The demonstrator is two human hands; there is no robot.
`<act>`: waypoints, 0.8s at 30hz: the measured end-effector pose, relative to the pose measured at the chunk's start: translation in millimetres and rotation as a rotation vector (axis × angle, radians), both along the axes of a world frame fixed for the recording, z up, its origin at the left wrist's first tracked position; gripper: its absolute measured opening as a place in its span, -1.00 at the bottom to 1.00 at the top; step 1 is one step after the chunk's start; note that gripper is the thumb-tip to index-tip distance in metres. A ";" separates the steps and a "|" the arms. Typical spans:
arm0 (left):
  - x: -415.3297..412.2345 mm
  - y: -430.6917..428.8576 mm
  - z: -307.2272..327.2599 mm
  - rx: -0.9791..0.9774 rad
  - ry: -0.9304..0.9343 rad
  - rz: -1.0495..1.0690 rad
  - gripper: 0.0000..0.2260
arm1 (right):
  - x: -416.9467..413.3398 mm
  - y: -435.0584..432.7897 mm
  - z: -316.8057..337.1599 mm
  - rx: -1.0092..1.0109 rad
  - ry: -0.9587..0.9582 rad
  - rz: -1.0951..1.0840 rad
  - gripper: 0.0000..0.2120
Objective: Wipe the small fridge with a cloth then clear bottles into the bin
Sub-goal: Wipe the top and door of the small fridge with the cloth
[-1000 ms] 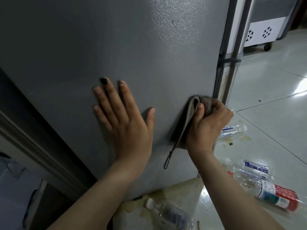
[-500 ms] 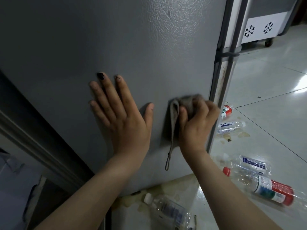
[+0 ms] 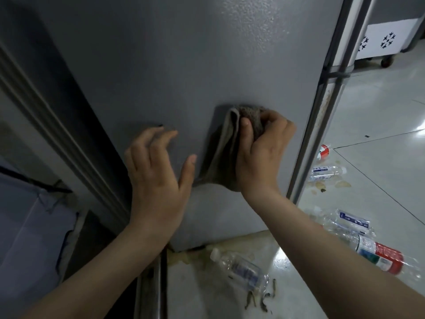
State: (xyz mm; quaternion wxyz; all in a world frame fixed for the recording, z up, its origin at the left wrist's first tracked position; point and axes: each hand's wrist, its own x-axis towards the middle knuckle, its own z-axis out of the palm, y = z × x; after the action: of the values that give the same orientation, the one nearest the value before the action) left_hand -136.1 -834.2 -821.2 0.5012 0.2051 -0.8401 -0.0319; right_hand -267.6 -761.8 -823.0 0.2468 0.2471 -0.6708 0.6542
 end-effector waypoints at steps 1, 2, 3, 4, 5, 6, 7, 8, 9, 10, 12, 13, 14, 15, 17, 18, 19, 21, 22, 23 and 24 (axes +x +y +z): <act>10.4 -5.0 -0.2 0.028 0.002 0.009 -0.68 | 6.7 -6.6 6.0 0.010 -0.010 0.033 -0.64; 19.4 -9.5 -0.7 0.072 -0.001 0.021 -0.70 | 12.8 -12.3 9.1 0.037 -0.022 0.061 -0.65; 25.9 -13.8 -1.1 0.126 -0.014 0.036 -0.70 | 17.8 -17.0 10.2 0.073 -0.032 0.084 -0.67; 30.3 -18.1 -2.2 0.183 -0.037 0.051 -0.69 | 22.3 -20.6 9.8 0.109 -0.036 0.095 -0.69; 32.9 -22.3 -4.0 0.233 -0.064 0.064 -0.68 | 26.1 -23.5 8.3 0.139 -0.033 0.093 -0.70; 34.3 -26.8 -6.3 0.265 -0.086 0.071 -0.67 | 29.5 -25.8 6.9 0.160 -0.032 0.082 -0.71; 35.1 -30.4 -8.7 0.278 -0.101 0.071 -0.66 | 32.9 -28.1 5.1 0.170 -0.040 0.068 -0.71; 35.1 -33.2 -11.3 0.280 -0.104 0.063 -0.65 | 36.2 -30.1 4.3 0.170 -0.052 0.051 -0.71; 34.4 -35.2 -13.7 0.282 -0.097 0.052 -0.65 | 38.5 -32.9 3.3 0.158 -0.063 0.029 -0.70; 32.8 -36.6 -15.9 0.288 -0.084 0.042 -0.65 | 40.6 -35.6 3.0 0.134 -0.070 0.000 -0.69; 28.9 -39.5 -19.9 0.254 -0.057 0.037 -0.65 | 44.8 -43.1 3.0 0.047 -0.070 -0.085 -0.64; 26.8 -41.3 -21.4 0.217 -0.045 0.043 -0.67 | 47.4 -47.6 2.8 -0.004 -0.059 -0.132 -0.61; 25.2 -43.7 -22.8 0.191 -0.032 0.049 -0.69 | 50.4 -52.9 1.7 -0.043 -0.049 -0.171 -0.60; 24.4 -46.0 -23.4 0.181 -0.014 0.053 -0.71 | 54.0 -58.7 0.0 -0.068 -0.039 -0.202 -0.59; 23.9 -48.6 -24.4 0.197 0.042 0.043 -0.72 | 59.6 -71.1 -8.0 -0.074 -0.031 -0.254 -0.61; 23.4 -48.9 -24.5 0.224 0.077 0.032 -0.72 | 60.9 -76.6 -14.6 -0.071 -0.021 -0.284 -0.63; 22.8 -49.2 -24.5 0.257 0.108 0.020 -0.71 | 61.4 -81.7 -23.1 -0.064 0.007 -0.310 -0.65; 21.4 -51.1 -25.1 0.309 0.165 0.002 -0.69 | 61.7 -88.5 -42.6 -0.027 0.099 -0.333 -0.66; 21.0 -52.3 -25.9 0.329 0.193 -0.005 -0.68 | 61.8 -90.5 -52.7 -0.002 0.149 -0.336 -0.64; 20.7 -53.4 -27.1 0.347 0.218 -0.012 -0.68 | 61.7 -91.4 -62.2 0.023 0.192 -0.339 -0.63; 20.5 -54.2 -28.7 0.362 0.237 -0.017 -0.67 | 61.8 -91.5 -71.2 0.048 0.224 -0.339 -0.62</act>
State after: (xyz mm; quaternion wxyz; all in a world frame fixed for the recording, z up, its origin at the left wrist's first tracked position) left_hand -115.5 -888.4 -849.9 0.5512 0.2795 -0.7574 -0.2106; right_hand -205.8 -853.3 -894.2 0.4202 0.2079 -0.6867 0.5556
